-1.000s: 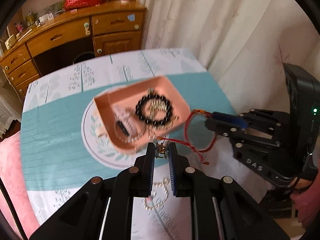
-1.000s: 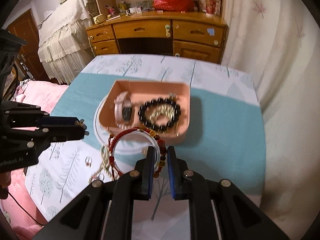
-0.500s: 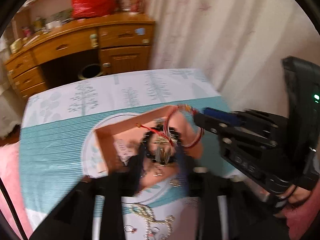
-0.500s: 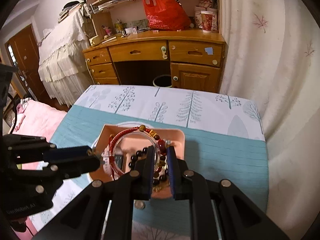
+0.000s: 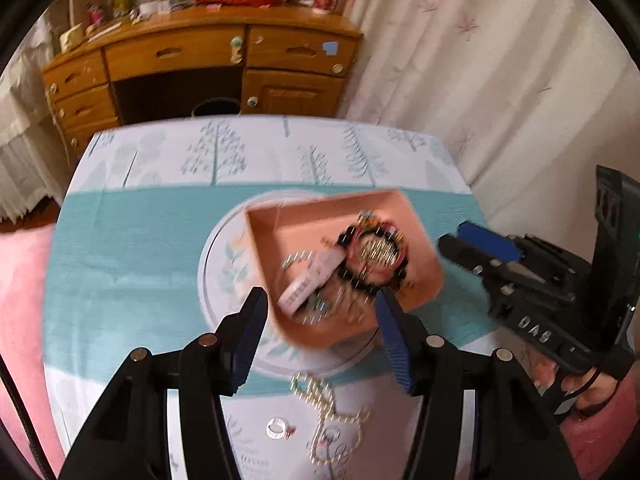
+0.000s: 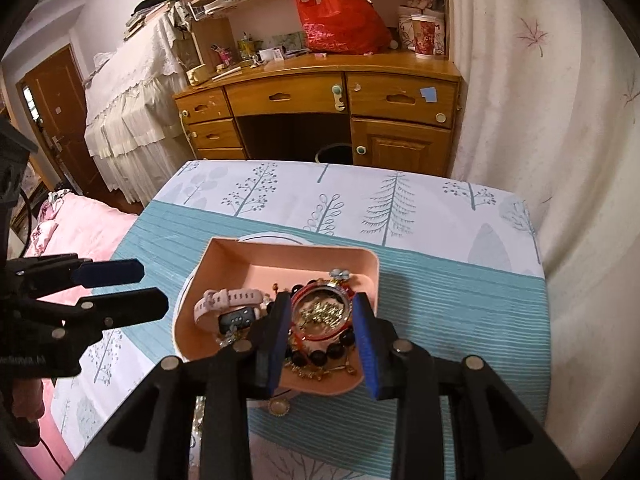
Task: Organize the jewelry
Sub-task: 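Lower the red bracelet and gold charm into the pink tray, opening both grippers, then move the left gripper toward the silver ring while the right gripper withdraws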
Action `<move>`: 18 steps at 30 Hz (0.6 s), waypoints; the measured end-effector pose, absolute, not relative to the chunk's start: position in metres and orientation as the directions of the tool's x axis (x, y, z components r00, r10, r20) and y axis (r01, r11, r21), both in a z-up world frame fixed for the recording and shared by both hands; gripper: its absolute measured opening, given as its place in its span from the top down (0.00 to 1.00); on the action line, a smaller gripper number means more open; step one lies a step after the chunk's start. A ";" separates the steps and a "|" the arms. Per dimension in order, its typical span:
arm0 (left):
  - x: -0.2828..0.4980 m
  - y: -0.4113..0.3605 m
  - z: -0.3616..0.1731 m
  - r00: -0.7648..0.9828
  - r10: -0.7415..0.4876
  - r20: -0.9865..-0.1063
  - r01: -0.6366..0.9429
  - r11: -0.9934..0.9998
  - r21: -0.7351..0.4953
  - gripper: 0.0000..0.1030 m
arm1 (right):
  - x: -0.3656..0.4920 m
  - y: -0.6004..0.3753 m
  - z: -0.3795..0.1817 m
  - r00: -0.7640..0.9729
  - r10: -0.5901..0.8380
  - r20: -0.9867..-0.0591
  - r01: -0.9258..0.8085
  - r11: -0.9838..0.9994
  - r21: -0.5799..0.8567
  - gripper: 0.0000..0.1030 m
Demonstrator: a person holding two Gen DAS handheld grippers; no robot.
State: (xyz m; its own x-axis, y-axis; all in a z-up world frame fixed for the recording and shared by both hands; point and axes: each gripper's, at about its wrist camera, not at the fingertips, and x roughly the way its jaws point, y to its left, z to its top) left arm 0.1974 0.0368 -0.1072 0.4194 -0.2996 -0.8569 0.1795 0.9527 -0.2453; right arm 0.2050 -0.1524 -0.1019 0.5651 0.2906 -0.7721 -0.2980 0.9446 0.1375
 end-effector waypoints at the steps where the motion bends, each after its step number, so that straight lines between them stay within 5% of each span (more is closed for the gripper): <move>1: 0.192 0.040 -0.111 0.409 -0.298 -0.863 0.172 0.953 -0.248 0.47 | 0.201 -0.152 -0.103 0.568 0.292 -0.769 -0.301 0.944 0.136 0.69; 12: 0.136 0.057 -0.161 0.315 -0.265 -0.911 0.182 0.959 -0.216 0.48 | 0.135 -0.138 -0.123 0.502 0.404 -0.765 -0.448 0.878 0.169 0.69; 18: 0.122 0.059 -0.182 0.298 -0.253 -0.920 0.213 0.958 -0.194 0.59 | 0.102 -0.114 -0.144 0.400 0.448 -0.800 -0.608 0.783 0.134 0.52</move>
